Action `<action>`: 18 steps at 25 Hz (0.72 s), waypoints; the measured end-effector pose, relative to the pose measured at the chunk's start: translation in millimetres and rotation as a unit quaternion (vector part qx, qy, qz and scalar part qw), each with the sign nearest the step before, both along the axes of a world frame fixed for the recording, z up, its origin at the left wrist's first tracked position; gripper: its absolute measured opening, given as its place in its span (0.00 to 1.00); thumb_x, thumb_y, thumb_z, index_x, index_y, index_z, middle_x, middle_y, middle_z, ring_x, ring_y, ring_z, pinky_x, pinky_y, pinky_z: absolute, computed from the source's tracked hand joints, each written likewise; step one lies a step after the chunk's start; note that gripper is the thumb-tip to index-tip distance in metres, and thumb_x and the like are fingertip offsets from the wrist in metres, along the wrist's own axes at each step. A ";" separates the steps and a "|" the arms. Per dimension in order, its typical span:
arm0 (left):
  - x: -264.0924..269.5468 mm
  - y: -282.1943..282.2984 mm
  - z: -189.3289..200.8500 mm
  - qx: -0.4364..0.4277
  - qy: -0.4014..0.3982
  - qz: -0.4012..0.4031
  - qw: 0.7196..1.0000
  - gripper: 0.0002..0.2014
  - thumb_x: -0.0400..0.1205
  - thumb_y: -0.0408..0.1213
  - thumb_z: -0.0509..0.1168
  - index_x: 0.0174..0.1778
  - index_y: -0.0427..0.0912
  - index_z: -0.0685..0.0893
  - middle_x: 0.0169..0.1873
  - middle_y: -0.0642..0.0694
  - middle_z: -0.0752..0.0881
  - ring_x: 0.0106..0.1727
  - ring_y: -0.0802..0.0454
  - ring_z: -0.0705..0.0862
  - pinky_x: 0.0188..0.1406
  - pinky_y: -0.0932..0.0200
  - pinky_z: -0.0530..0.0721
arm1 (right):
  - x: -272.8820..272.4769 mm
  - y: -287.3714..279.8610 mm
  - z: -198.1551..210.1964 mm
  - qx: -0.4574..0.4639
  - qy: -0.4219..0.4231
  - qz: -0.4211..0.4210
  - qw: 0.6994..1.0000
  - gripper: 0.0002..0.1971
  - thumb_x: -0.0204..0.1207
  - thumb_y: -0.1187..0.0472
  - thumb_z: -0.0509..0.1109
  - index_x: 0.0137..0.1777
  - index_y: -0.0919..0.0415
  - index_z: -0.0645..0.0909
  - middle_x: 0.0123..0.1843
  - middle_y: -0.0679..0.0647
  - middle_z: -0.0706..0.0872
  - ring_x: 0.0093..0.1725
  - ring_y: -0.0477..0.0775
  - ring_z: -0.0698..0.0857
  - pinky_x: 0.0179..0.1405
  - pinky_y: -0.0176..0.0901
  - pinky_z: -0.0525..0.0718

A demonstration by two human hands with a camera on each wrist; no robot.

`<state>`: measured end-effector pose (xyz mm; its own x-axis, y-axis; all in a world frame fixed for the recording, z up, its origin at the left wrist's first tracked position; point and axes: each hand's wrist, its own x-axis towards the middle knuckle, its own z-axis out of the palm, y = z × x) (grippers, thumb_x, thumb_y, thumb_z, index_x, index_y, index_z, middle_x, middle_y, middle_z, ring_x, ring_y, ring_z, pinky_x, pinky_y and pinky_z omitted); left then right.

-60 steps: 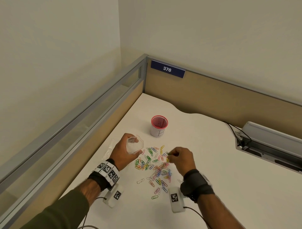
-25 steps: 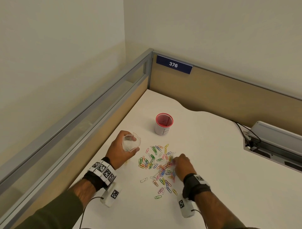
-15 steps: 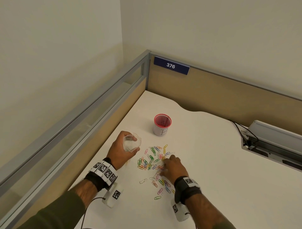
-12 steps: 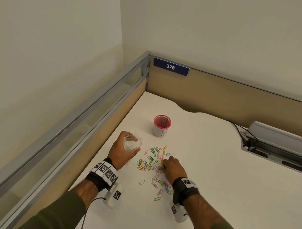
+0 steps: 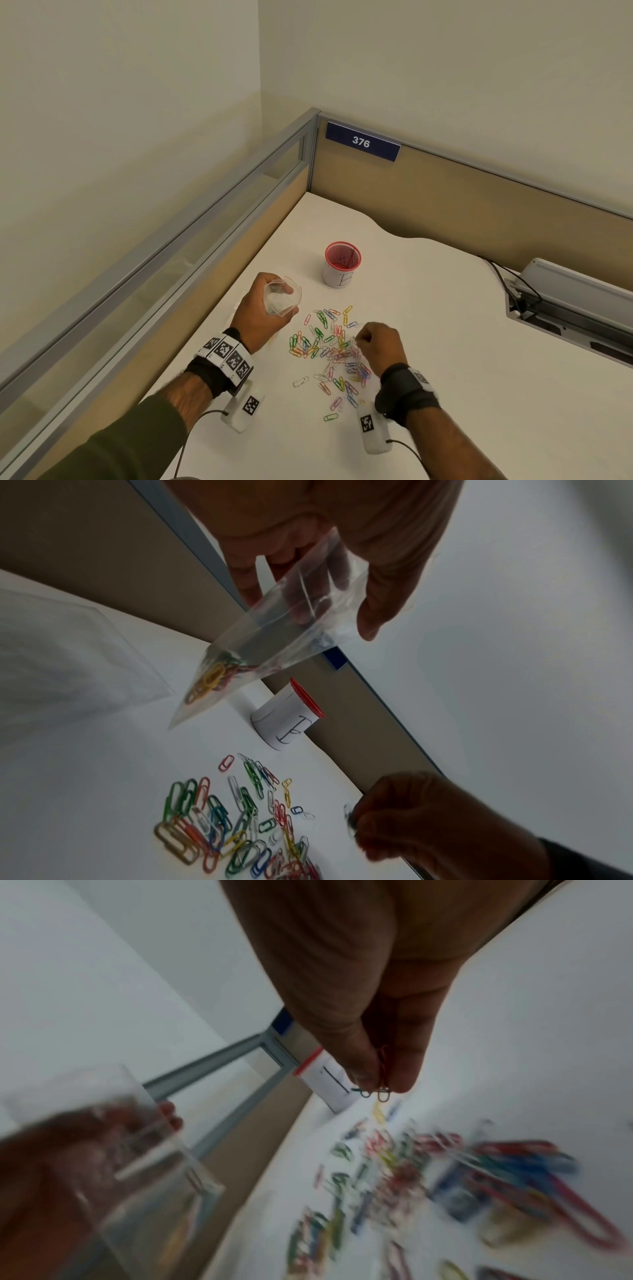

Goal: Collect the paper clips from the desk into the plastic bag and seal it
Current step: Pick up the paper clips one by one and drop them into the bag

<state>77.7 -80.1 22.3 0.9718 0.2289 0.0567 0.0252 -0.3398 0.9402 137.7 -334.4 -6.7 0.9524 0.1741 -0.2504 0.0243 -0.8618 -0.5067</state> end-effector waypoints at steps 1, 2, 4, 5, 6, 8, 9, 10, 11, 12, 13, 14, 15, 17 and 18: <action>0.0 -0.4 -0.8 -0.003 0.000 0.001 1.000 0.26 0.74 0.33 0.80 0.62 0.45 0.75 0.57 0.50 0.87 0.66 0.50 0.86 0.72 0.47 0.82 | 0.3 -0.5 10.4 0.043 -0.006 -0.014 0.999 0.06 0.75 0.68 0.69 0.39 0.59 0.85 0.41 0.53 0.89 0.41 0.52 0.87 0.47 0.46 0.88; 0.2 -0.9 -1.6 -0.004 0.000 0.002 1.000 0.26 0.74 0.33 0.81 0.62 0.45 0.74 0.57 0.50 0.88 0.65 0.50 0.86 0.72 0.47 0.82 | 0.4 -0.4 23.2 0.086 -0.013 -0.025 0.996 0.05 0.74 0.68 0.71 0.39 0.59 0.85 0.39 0.53 0.89 0.39 0.52 0.87 0.45 0.46 0.88; 1.6 -3.5 -2.1 -0.007 -0.003 0.001 1.000 0.26 0.73 0.33 0.81 0.61 0.46 0.74 0.56 0.50 0.88 0.65 0.50 0.86 0.71 0.47 0.83 | 0.1 2.8 54.8 0.166 -0.026 -0.039 0.985 0.05 0.73 0.68 0.73 0.39 0.59 0.87 0.38 0.53 0.90 0.37 0.52 0.88 0.42 0.43 0.88; 2.2 -5.3 -1.7 -0.008 -0.003 -0.001 1.000 0.26 0.73 0.33 0.81 0.61 0.46 0.74 0.56 0.50 0.88 0.65 0.50 0.86 0.71 0.47 0.83 | -0.3 7.1 71.1 0.199 -0.031 -0.040 0.979 0.05 0.73 0.68 0.74 0.40 0.59 0.87 0.38 0.52 0.90 0.36 0.51 0.88 0.41 0.41 0.89; 3.7 -7.8 -0.8 -0.008 -0.005 -0.003 1.000 0.25 0.74 0.32 0.80 0.61 0.46 0.75 0.56 0.51 0.88 0.65 0.50 0.86 0.71 0.47 0.83 | 0.1 12.1 87.4 0.224 -0.038 -0.036 0.973 0.04 0.73 0.68 0.74 0.40 0.59 0.88 0.38 0.52 0.90 0.36 0.51 0.89 0.41 0.39 0.89; 6.0 -12.5 0.7 -0.006 -0.005 -0.007 1.000 0.25 0.74 0.32 0.80 0.61 0.46 0.75 0.55 0.52 0.87 0.65 0.51 0.86 0.70 0.50 0.83 | -1.4 26.2 114.3 0.258 -0.053 -0.016 0.965 0.04 0.73 0.68 0.74 0.42 0.58 0.88 0.37 0.51 0.90 0.36 0.49 0.89 0.40 0.36 0.89; 6.6 -14.9 1.4 -0.004 -0.007 -0.009 1.000 0.25 0.74 0.32 0.80 0.60 0.46 0.75 0.55 0.53 0.87 0.64 0.52 0.86 0.70 0.52 0.83 | -3.4 34.6 125.3 0.273 -0.061 0.000 0.960 0.04 0.73 0.68 0.74 0.43 0.58 0.88 0.38 0.51 0.91 0.36 0.49 0.89 0.41 0.35 0.89; 6.7 -16.7 2.3 -0.001 -0.010 -0.011 1.000 0.25 0.74 0.32 0.80 0.60 0.45 0.75 0.54 0.52 0.87 0.64 0.53 0.86 0.69 0.54 0.83 | -5.7 43.4 133.7 0.283 -0.067 0.018 0.956 0.04 0.73 0.68 0.74 0.43 0.59 0.88 0.39 0.51 0.91 0.36 0.49 0.89 0.41 0.36 0.90; 6.8 -18.7 4.1 0.000 -0.016 -0.013 1.000 0.25 0.73 0.32 0.80 0.60 0.45 0.75 0.54 0.52 0.88 0.63 0.53 0.86 0.67 0.57 0.83 | -8.0 52.6 140.0 0.288 -0.070 0.037 0.954 0.04 0.74 0.67 0.74 0.44 0.59 0.88 0.40 0.51 0.91 0.37 0.49 0.89 0.42 0.36 0.90; 6.9 -20.2 5.5 0.001 -0.018 -0.015 1.000 0.25 0.73 0.32 0.80 0.60 0.45 0.75 0.54 0.52 0.88 0.62 0.54 0.86 0.65 0.61 0.82 | -9.5 61.9 142.6 0.282 -0.074 0.054 0.955 0.04 0.74 0.67 0.74 0.45 0.59 0.88 0.41 0.51 0.90 0.38 0.48 0.89 0.43 0.37 0.90; 6.9 -21.6 7.3 0.000 -0.019 -0.016 1.000 0.25 0.73 0.31 0.80 0.59 0.46 0.75 0.53 0.53 0.88 0.61 0.55 0.86 0.62 0.66 0.82 | -11.0 71.0 143.5 0.265 -0.081 0.073 0.958 0.03 0.74 0.66 0.74 0.45 0.59 0.88 0.41 0.51 0.90 0.38 0.48 0.88 0.43 0.37 0.89; 7.1 -23.1 8.6 -0.001 -0.018 -0.014 1.000 0.25 0.73 0.31 0.80 0.59 0.47 0.74 0.52 0.54 0.87 0.59 0.57 0.86 0.57 0.70 0.82 | -11.3 79.0 142.0 0.240 -0.092 0.092 0.962 0.03 0.74 0.66 0.73 0.45 0.59 0.88 0.41 0.51 0.90 0.39 0.48 0.88 0.44 0.38 0.89; 7.3 -24.1 9.5 -0.004 -0.014 -0.013 1.000 0.25 0.73 0.31 0.80 0.59 0.48 0.74 0.51 0.54 0.86 0.56 0.57 0.87 0.52 0.71 0.83 | -11.9 86.2 139.7 0.210 -0.103 0.111 0.966 0.03 0.74 0.66 0.73 0.44 0.59 0.88 0.42 0.51 0.89 0.40 0.48 0.87 0.45 0.40 0.89; 8.0 -25.6 9.8 -0.010 -0.005 -0.012 1.000 0.27 0.73 0.32 0.81 0.60 0.50 0.73 0.48 0.53 0.86 0.50 0.55 0.88 0.44 0.68 0.85 | -13.0 96.3 135.9 0.152 -0.113 0.148 0.971 0.04 0.75 0.66 0.71 0.45 0.60 0.87 0.43 0.53 0.88 0.42 0.50 0.86 0.47 0.46 0.89; 8.2 -26.3 9.4 -0.016 -0.001 -0.013 1.000 0.27 0.73 0.31 0.81 0.60 0.51 0.73 0.47 0.53 0.86 0.48 0.53 0.88 0.41 0.67 0.87 | -13.7 98.8 134.9 0.133 -0.112 0.162 0.971 0.04 0.75 0.65 0.70 0.45 0.61 0.87 0.44 0.53 0.88 0.43 0.51 0.85 0.48 0.48 0.88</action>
